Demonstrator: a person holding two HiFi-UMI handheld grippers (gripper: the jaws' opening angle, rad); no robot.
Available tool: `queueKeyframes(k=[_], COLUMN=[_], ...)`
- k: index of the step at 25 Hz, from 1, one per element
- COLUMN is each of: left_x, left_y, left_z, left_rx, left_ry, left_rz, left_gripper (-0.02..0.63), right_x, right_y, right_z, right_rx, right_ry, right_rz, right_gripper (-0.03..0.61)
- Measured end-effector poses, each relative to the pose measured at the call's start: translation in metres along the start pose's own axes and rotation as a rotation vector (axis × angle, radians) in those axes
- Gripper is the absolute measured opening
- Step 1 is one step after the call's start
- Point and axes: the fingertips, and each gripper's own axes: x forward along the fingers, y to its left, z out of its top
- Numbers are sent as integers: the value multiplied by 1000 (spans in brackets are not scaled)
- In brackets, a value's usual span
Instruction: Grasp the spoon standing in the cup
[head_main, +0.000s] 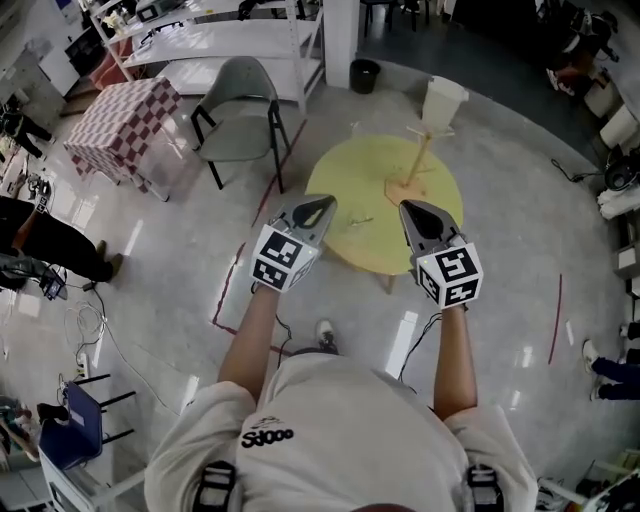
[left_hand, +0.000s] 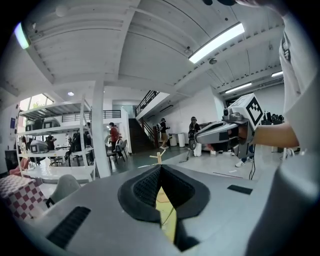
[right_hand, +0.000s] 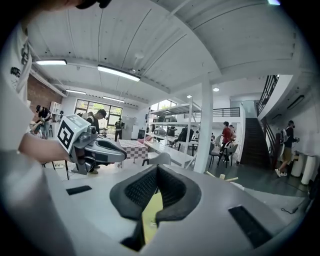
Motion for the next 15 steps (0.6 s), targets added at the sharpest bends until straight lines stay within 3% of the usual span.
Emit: queueKeyframes(k=[8,11,15], left_x=[34,48,65], left_y=[27,15,4], left_z=[-46,-66,-98], left_rx=[-39,-76,-112], left_ry=[65,102,157], left_rz=[-64,-121,-155], left_gripper=[28,99,114], right_x=[43,49,55], right_y=[-6,-13,-17], right_z=[-29,-46,-69], right_rx=[73,94,116], right_ry=[63,97,138], right_rz=[-9,-16,-10], right_gripper=[18,18,18])
